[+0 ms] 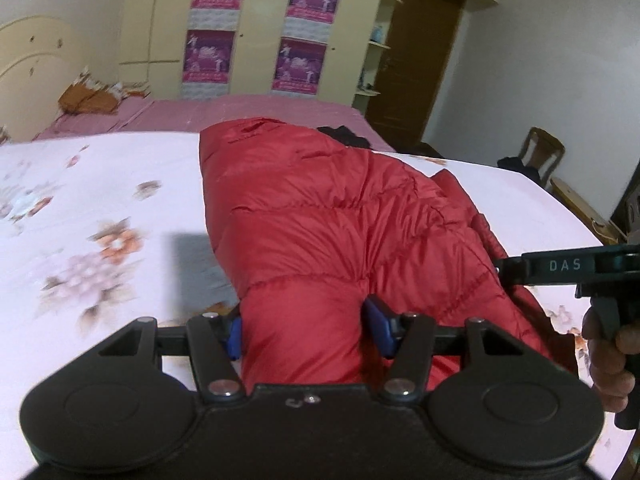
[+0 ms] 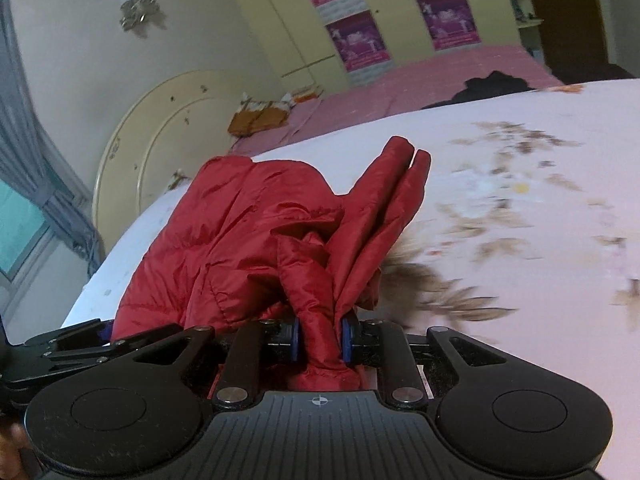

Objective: Fold large clothes

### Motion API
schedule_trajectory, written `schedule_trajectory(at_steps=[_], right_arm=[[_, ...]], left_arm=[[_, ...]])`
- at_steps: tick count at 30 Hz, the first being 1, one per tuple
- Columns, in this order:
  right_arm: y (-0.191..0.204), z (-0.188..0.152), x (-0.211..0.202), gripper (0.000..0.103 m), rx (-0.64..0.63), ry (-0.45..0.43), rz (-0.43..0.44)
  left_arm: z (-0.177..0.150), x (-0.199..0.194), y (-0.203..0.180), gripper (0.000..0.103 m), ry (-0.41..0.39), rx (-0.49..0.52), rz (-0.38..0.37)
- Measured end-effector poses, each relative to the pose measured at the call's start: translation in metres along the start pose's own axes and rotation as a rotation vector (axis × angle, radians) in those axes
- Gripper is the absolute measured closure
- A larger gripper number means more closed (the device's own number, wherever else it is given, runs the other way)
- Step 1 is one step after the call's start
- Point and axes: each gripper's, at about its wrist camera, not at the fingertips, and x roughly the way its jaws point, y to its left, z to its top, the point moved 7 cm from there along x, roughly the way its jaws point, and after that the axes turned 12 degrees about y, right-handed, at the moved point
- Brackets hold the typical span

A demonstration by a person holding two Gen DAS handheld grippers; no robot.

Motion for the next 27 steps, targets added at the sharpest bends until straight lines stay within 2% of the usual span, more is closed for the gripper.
schedule_trajectory(at_steps=[5, 11, 16, 21, 23, 25, 27], right_arm=[[0.037, -0.006, 0.032, 0.084, -0.008, 0.024, -0.003], [0.063, -0.009, 0.056, 0.084, -0.019, 0.043, -0.016], [0.071, -0.014, 0.074, 0.084, 0.003, 0.072, -0.038], [0.069, -0.018, 0.093, 0.084, 0.031, 0.074, -0.055], [0.059, -0.019, 0.099, 0.084, 0.053, 0.069, -0.063], [0.044, -0.022, 0.103, 0.084, 0.086, 0.067, -0.067], [0.026, -0.029, 0.106, 0.084, 0.151, 0.063, -0.029]], left_arm=[[-0.009, -0.008, 0.043, 0.046, 0.021, -0.030, -0.003], [-0.013, -0.016, 0.085, 0.046, 0.038, -0.055, -0.031], [-0.014, -0.001, 0.110, 0.046, 0.083, -0.088, -0.059], [-0.021, 0.013, 0.127, 0.046, 0.095, -0.102, -0.075], [-0.027, 0.021, 0.136, 0.042, 0.087, -0.130, -0.102], [-0.035, 0.027, 0.145, 0.026, 0.069, -0.177, -0.137], [-0.042, 0.025, 0.157, 0.021, 0.031, -0.204, -0.157]])
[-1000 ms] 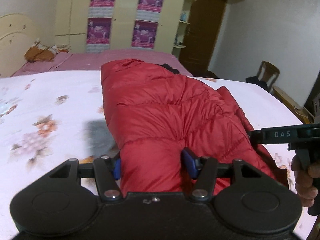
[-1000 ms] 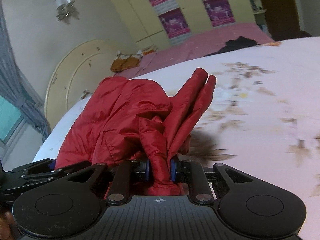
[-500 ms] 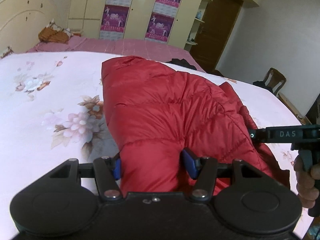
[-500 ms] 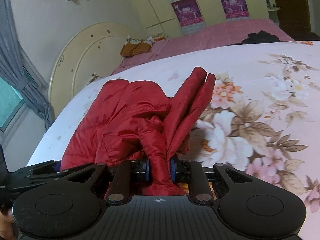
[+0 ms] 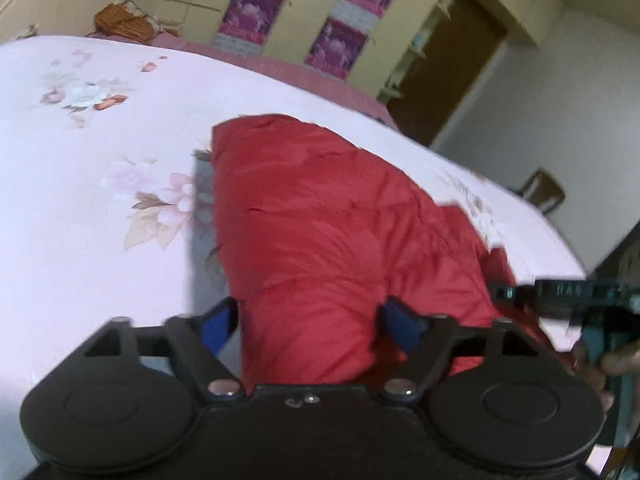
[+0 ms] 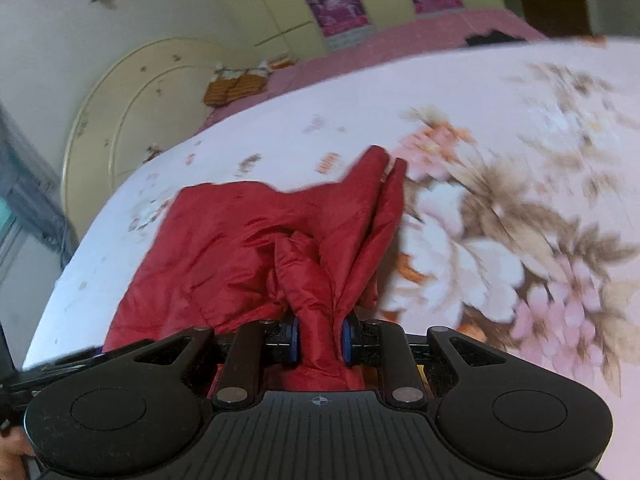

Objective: Fold large clothes

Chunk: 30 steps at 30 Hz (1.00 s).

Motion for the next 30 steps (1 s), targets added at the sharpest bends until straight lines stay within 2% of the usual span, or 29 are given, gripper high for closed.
schedule_trajectory(at_steps=[2, 3, 8, 11, 13, 14, 16, 18, 19, 20, 23, 25, 28, 30], right_arm=[[-0.015, -0.004, 0.002, 0.084, 0.064, -0.010, 0.071], [-0.019, -0.006, 0.002, 0.084, 0.080, -0.017, 0.099], [-0.046, -0.016, 0.014, 0.084, 0.203, -0.033, 0.184], [-0.041, -0.012, 0.007, 0.084, 0.175, -0.020, 0.168], [-0.036, -0.008, -0.004, 0.072, 0.135, -0.012, 0.119], [-0.033, -0.004, -0.018, 0.059, 0.095, -0.044, 0.050], [-0.027, 0.003, -0.041, 0.057, 0.018, -0.127, 0.004], [-0.016, 0.018, -0.053, 0.061, -0.032, -0.153, 0.001], [-0.006, 0.028, -0.050, 0.069, -0.065, -0.150, 0.015], [0.006, 0.038, -0.042, 0.083, -0.099, -0.131, 0.030], [0.042, 0.063, -0.009, 0.084, -0.193, -0.098, 0.045], [0.054, 0.070, 0.016, 0.084, -0.217, -0.065, 0.039], [0.048, 0.072, 0.056, 0.084, -0.202, -0.003, -0.031], [0.031, 0.067, 0.071, 0.085, -0.148, 0.006, -0.020]], left_arm=[[-0.003, -0.001, 0.004, 0.024, -0.020, -0.004, -0.027], [-0.004, 0.001, 0.005, 0.029, -0.019, -0.008, -0.046], [-0.002, 0.016, 0.012, 0.027, 0.024, -0.044, -0.064], [0.002, 0.013, 0.016, 0.020, 0.046, -0.041, -0.058], [0.006, 0.001, 0.023, 0.019, 0.039, -0.052, -0.061], [0.008, -0.008, 0.028, 0.020, 0.012, -0.053, -0.050], [0.017, -0.034, 0.035, 0.027, -0.085, -0.046, -0.021], [0.034, -0.044, 0.033, 0.034, -0.138, -0.015, -0.032], [0.046, -0.040, 0.027, 0.036, -0.137, 0.013, -0.045], [0.056, -0.033, 0.020, 0.039, -0.125, 0.043, -0.046], [0.086, 0.000, -0.004, 0.043, -0.084, 0.128, -0.050], [0.099, 0.027, -0.013, 0.043, -0.038, 0.149, -0.059], [0.105, 0.062, -0.011, 0.043, 0.037, 0.151, -0.044], [0.105, 0.072, -0.001, 0.043, 0.057, 0.117, -0.072]])
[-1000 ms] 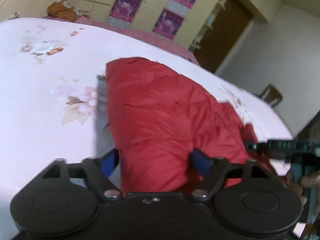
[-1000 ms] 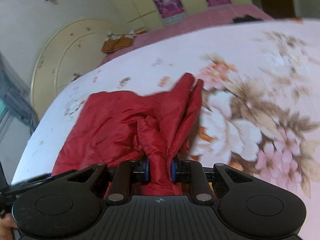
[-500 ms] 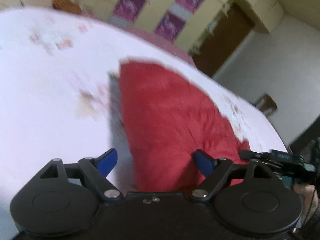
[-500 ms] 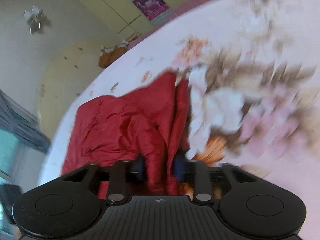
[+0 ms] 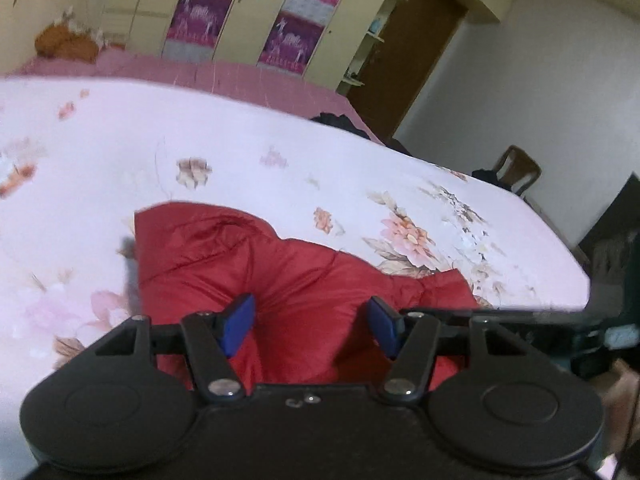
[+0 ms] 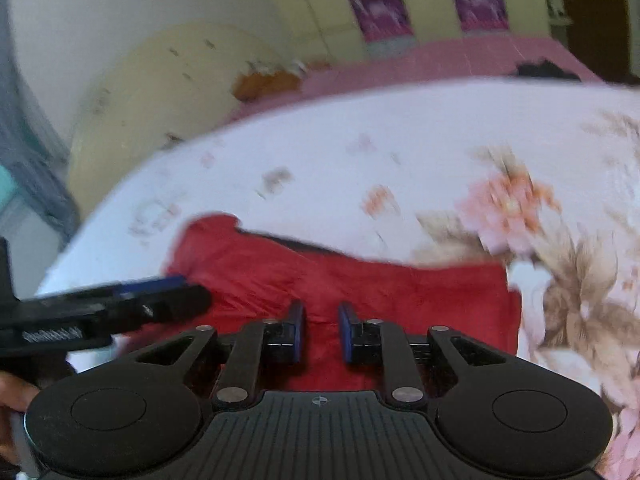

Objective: Fold large clothes

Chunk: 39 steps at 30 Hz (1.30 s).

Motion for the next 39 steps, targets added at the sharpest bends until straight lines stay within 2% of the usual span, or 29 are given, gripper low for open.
schedule_trajectory(at_steps=[1, 3, 6, 8, 10, 12, 14, 16, 19, 21, 23, 26, 27, 28, 29, 30, 35, 39], right_arm=[[-0.009, -0.002, 0.004, 0.089, 0.046, -0.006, 0.026], [-0.026, -0.006, 0.007, 0.103, 0.117, -0.020, 0.066], [-0.044, -0.009, 0.007, 0.103, 0.205, -0.032, 0.155], [-0.039, -0.006, -0.004, 0.103, 0.169, -0.031, 0.116], [-0.029, -0.006, -0.032, 0.103, 0.093, -0.074, 0.064], [-0.020, -0.018, -0.062, 0.103, 0.015, -0.115, 0.039], [-0.017, -0.034, -0.075, 0.103, -0.026, -0.111, 0.021], [-0.020, -0.054, -0.075, 0.103, -0.042, -0.092, 0.015], [-0.031, -0.070, -0.061, 0.103, -0.028, -0.063, -0.006], [-0.034, -0.072, -0.057, 0.103, -0.014, -0.054, -0.011], [-0.027, -0.070, -0.065, 0.103, -0.019, -0.049, -0.031], [-0.006, -0.073, -0.098, 0.103, -0.077, -0.089, -0.009], [0.002, -0.078, -0.108, 0.101, -0.089, -0.096, -0.003], [0.010, -0.085, -0.119, 0.095, -0.103, -0.105, 0.015], [0.019, -0.092, -0.126, 0.064, -0.120, -0.112, 0.026], [0.028, -0.100, -0.133, 0.047, -0.144, -0.129, 0.026], [0.056, -0.140, -0.150, 0.048, -0.233, -0.152, 0.050], [0.055, -0.166, -0.138, 0.055, -0.269, -0.104, 0.041]], left_arm=[[-0.001, 0.003, 0.004, 0.043, 0.004, -0.019, -0.018], [-0.003, 0.005, 0.012, 0.044, 0.004, -0.048, -0.047], [-0.010, 0.001, 0.010, 0.045, -0.003, -0.046, -0.055], [-0.012, -0.010, 0.004, 0.045, -0.016, -0.029, -0.036], [-0.019, -0.033, -0.007, 0.045, -0.057, -0.009, -0.049], [-0.033, -0.056, -0.021, 0.045, -0.098, 0.015, -0.051], [-0.052, -0.068, -0.034, 0.045, -0.122, 0.048, -0.041], [-0.068, -0.066, -0.041, 0.045, -0.112, 0.055, -0.031], [-0.089, -0.053, -0.042, 0.044, -0.098, 0.109, 0.056], [-0.091, -0.048, -0.043, 0.044, -0.091, 0.111, 0.077], [-0.089, -0.053, -0.047, 0.045, -0.076, 0.113, 0.103], [-0.096, -0.085, -0.062, 0.045, -0.104, 0.137, 0.082], [-0.103, -0.093, -0.067, 0.045, -0.105, 0.141, 0.081], [-0.111, -0.099, -0.072, 0.045, -0.101, 0.136, 0.076], [-0.119, -0.103, -0.077, 0.045, -0.095, 0.128, 0.075], [-0.128, -0.106, -0.082, 0.045, -0.090, 0.120, 0.080], [-0.167, -0.112, -0.099, 0.046, -0.100, 0.091, 0.133], [-0.184, -0.113, -0.102, 0.046, -0.097, 0.109, 0.179]])
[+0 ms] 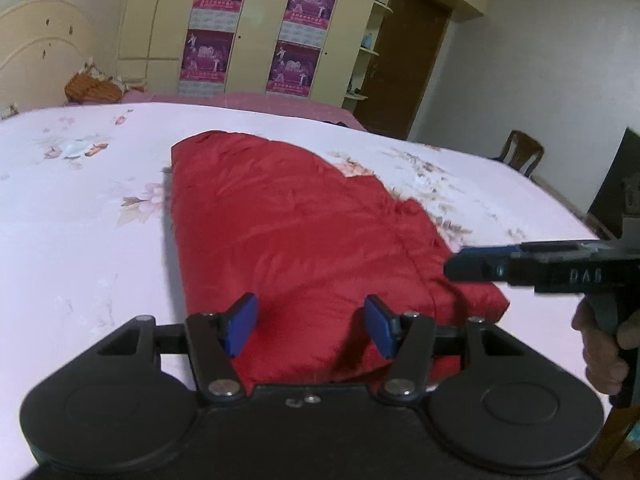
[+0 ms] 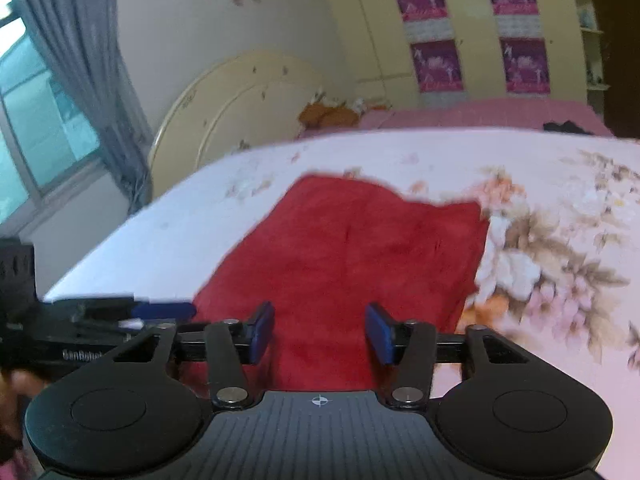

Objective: Fold large clothes

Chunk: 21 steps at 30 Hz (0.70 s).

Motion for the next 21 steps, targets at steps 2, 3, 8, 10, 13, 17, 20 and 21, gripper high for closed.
schedule_trajectory(at_steps=[2, 3, 8, 10, 13, 17, 20, 21], right_arm=[[-0.001, -0.014, 0.004, 0.056, -0.023, 0.017, -0.027], [-0.003, -0.019, 0.007, 0.056, -0.025, 0.026, -0.036], [-0.012, -0.037, 0.024, 0.056, -0.006, 0.062, -0.062], [-0.016, -0.043, 0.034, 0.056, 0.010, 0.078, -0.063], [-0.020, -0.045, 0.040, 0.056, 0.039, 0.087, -0.055], [-0.018, -0.041, 0.028, 0.056, 0.027, 0.087, -0.059], [-0.018, -0.027, -0.003, 0.066, 0.057, -0.019, -0.053], [-0.021, -0.021, -0.010, 0.069, 0.073, -0.045, -0.059]], left_arm=[[-0.006, -0.001, 0.000, 0.046, 0.001, 0.000, 0.017], [-0.009, -0.001, 0.001, 0.046, 0.001, 0.001, 0.022], [-0.019, 0.003, 0.004, 0.047, -0.002, -0.038, 0.031], [-0.020, 0.006, 0.002, 0.047, 0.002, -0.029, 0.050], [-0.020, 0.008, 0.000, 0.047, 0.002, -0.013, 0.075], [-0.020, 0.003, 0.004, 0.047, 0.003, -0.026, 0.077], [-0.017, -0.008, 0.003, 0.047, -0.021, -0.044, 0.070], [-0.016, -0.012, 0.003, 0.047, -0.033, -0.054, 0.065]])
